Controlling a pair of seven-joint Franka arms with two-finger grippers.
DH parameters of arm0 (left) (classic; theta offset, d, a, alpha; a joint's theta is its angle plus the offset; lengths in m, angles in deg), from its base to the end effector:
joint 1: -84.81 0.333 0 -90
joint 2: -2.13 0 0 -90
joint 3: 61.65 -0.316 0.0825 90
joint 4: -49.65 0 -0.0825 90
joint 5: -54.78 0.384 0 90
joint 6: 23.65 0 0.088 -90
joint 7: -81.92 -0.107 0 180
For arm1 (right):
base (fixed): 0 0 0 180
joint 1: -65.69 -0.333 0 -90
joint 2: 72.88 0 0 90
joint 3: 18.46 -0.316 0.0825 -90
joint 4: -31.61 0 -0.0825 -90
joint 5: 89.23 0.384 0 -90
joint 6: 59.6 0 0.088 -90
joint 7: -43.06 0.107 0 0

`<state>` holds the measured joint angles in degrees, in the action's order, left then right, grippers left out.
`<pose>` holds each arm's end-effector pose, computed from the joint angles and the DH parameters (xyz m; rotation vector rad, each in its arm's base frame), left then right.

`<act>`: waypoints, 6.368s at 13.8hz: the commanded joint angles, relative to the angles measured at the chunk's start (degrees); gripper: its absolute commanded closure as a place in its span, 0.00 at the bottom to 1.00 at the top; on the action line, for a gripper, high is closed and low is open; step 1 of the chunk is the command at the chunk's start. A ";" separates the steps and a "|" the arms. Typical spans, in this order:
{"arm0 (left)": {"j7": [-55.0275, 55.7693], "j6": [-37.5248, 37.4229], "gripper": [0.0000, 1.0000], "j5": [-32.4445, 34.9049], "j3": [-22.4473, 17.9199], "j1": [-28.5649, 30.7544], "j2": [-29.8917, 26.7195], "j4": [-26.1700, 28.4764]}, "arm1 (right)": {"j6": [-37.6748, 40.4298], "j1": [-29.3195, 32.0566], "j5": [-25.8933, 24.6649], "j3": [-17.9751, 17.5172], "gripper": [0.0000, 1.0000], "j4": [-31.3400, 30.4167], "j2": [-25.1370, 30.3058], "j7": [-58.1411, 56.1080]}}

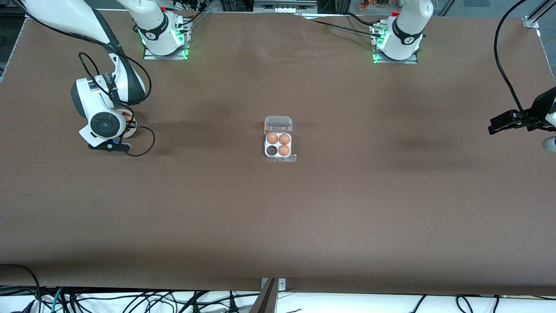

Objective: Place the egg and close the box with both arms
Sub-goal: 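Lower the right gripper into the bowl and grasp a brown egg, then lift the brown egg out of the bowl with the right gripper, then carry the egg with the right gripper to the clear egg box, then lower the egg into the empty slot and open the right gripper, then retract the right gripper while the left gripper reaches the box lid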

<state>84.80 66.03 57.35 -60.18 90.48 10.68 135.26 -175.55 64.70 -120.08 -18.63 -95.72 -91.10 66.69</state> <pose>0.5949 0.0496 0.5742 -3.0933 -0.1892 0.1219 0.4933 -0.0196 0.2055 2.5824 -0.0307 -0.5374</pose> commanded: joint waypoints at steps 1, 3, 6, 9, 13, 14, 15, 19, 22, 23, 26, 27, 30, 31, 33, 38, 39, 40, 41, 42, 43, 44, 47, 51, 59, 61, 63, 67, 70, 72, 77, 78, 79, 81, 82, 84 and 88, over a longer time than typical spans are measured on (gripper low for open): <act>0.11 -1.17 0.00 1.12 0.02 -0.31 0.41 -1.50 | -0.16 0.64 0.00 -0.27 0.43 0.67 -0.32 -0.77; 0.11 -1.17 0.00 1.12 0.02 -0.40 0.41 -1.50 | -0.16 0.64 0.09 -0.27 0.46 0.67 -0.32 -0.77; 0.11 -1.17 0.00 1.12 0.02 -0.40 0.41 -1.50 | -0.59 0.73 0.88 -0.36 0.50 0.67 -0.67 -0.77; 0.11 -1.17 0.00 1.21 0.02 -0.31 0.41 -1.50 | -0.95 0.73 1.41 -0.36 0.50 0.67 -0.76 -0.77; 0.20 -1.17 0.00 1.03 0.02 -0.40 0.41 -1.50 | -1.12 0.73 1.50 -0.36 0.57 0.67 -0.76 -0.77; 0.20 -1.17 0.00 1.03 0.11 -0.40 0.41 -1.50 | -1.12 0.64 1.59 -0.36 0.60 0.76 -0.67 -0.77; 0.20 -1.17 0.00 0.95 0.02 -0.40 0.41 -1.50 | -1.12 0.64 1.76 -0.36 0.61 0.76 -0.67 -0.77; 0.11 -1.17 0.00 0.95 0.02 -0.40 0.41 -1.50 | -0.42 0.55 1.76 -0.36 0.71 1.90 -0.24 -3.30; 0.11 -1.17 0.00 0.77 0.02 -0.31 0.41 -1.50 | -0.51 0.55 1.85 -0.19 0.76 1.99 -0.23 -4.37; 0.11 -1.17 0.00 0.86 0.02 -0.31 0.41 -1.50 | -0.42 0.55 1.85 -0.19 0.76 1.99 0.03 -4.37; 0.11 -1.17 0.00 0.77 0.02 -0.31 0.41 -1.50 | 1.07 0.47 1.94 -0.62 0.76 3.92 0.99 -4.55; 0.11 -1.17 0.00 0.68 0.02 -0.40 0.41 -1.50 | 1.51 0.47 2.20 -0.71 0.78 4.27 1.08 -4.55; 0.20 -1.17 0.00 0.68 0.02 -0.40 0.41 -1.50 | 2.91 0.29 2.64 -2.56 0.80 4.63 2.92 -4.29; 0.20 -1.17 0.00 0.60 0.02 -0.40 0.41 -1.50 | 4.57 0.20 3.16 -3.78 0.81 6.28 3.02 -4.11; 0.20 -1.17 0.00 0.60 0.02 -0.40 0.41 -1.50 | 9.49 -0.06 5.79 -6.76 0.81 11.72 2.67 -3.67; 0.20 -1.17 0.00 0.51 0.11 -0.40 0.41 -1.50 | 11.45 -0.67 12.47 -13.80 0.81 21.14 2.05 -3.05; 0.11 -1.17 0.00 0.59 0.11 -0.40 0.41 -1.50 | 11.01 -1.37 13.70 -14.42 0.81 22.46 1.70 -3.05; 0.11 -1.17 0.00 0.51 0.11 -0.40 0.41 -1.50 | 10.74 -2.68 15.54 -14.42 0.81 24.47 0.92 -2.97; 0.11 -1.17 0.00 0.51 0.11 -0.40 0.41 -1.50 | 10.48 -4.00 17.91 -14.42 0.81 26.67 0.04 -2.88; 0.11 -1.17 0.00 0.51 0.11 -0.40 0.41 -1.50 | 10.39 -5.23 19.76 -14.42 0.81 29.39 -1.54 -2.88; 0.11 -1.17 0.00 0.51 0.02 -0.40 0.41 -1.50 | 10.39 -6.38 20.48 -14.42 0.81 31.59 -2.94 -2.36; 0.11 -1.17 0.00 0.51 0.02 -0.40 0.41 -1.50 | 10.30 -7.52 20.66 -14.51 0.81 32.83 -4.09 -1.05; 0.11 -1.17 0.00 0.42 0.02 -0.31 0.41 -1.50 | 8.11 -11.73 20.92 -14.51 0.81 35.47 -7.78 4.13; 0.11 -1.17 0.00 0.51 0.02 -0.31 0.41 -1.50 | 4.16 -17.10 25.14 -14.51 0.81 41.35 -13.67 10.82; -0.32 -1.08 0.00 0.60 0.02 -0.31 0.41 -1.50 | -3.93 -23.79 27.78 -14.51 0.83 44.09 -18.51 14.96; -0.59 -1.08 0.00 0.51 -0.06 -0.14 0.76 -1.50 | -4.64 -25.45 27.78 -14.51 0.83 44.27 -19.74 15.40; -0.24 -1.08 0.00 0.51 0.02 -0.22 0.76 -1.50 | -6.65 -26.95 27.87 -14.51 0.83 45.49 -21.76 15.05; -0.15 -1.08 0.00 0.51 0.02 -0.31 0.76 -1.50 | -7.19 -28.18 28.04 -14.51 0.83 46.64 -24.40 15.14; -0.06 -1.08 0.00 0.51 0.11 -0.40 0.76 -1.50 | -11.30 -28.71 28.04 -14.51 0.83 46.82 -26.07 14.88; -0.06 -1.08 0.00 0.51 0.11 -0.40 0.76 -1.50 | -11.76 -28.98 28.04 -14.51 0.83 46.82 -26.60 15.22; -0.06 -1.08 0.00 0.51 0.11 -0.40 0.76 -1.50 | -11.50 -29.33 31.28 -14.51 0.83 46.82 -27.30 14.61; -0.06 -1.08 0.00 0.51 0.11 -0.40 0.76 -1.50 | -11.23 -29.24 31.73 -14.43 0.83 46.73 -27.30 14.52; 0.02 -1.17 0.00 0.51 0.20 -0.40 0.76 -1.50 | -11.23 -29.24 31.73 -14.42 0.83 46.64 -27.39 14.52; -0.06 -1.08 0.00 0.42 0.29 -0.49 0.85 -1.32 | -11.23 -29.24 31.73 -14.42 0.83 46.55 -28.09 14.44; 0.11 -1.08 0.00 0.42 0.46 -0.66 0.85 -1.32 | -11.41 -29.15 31.73 -14.42 0.83 46.64 -28.44 14.44; 0.20 -1.17 0.00 0.33 0.73 -1.80 0.93 -1.32 | -11.50 -29.15 31.73 -14.34 0.69 46.64 -28.89 14.52; 0.55 -2.31 0.00 -0.89 0.73 -5.22 1.55 -1.32 | -11.50 -28.63 31.56 -14.25 0.00 46.90 -28.27 14.35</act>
<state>84.92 65.52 57.14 -59.24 87.34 11.34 135.25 -187.31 36.01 -89.47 -32.83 -50.48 -119.03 81.42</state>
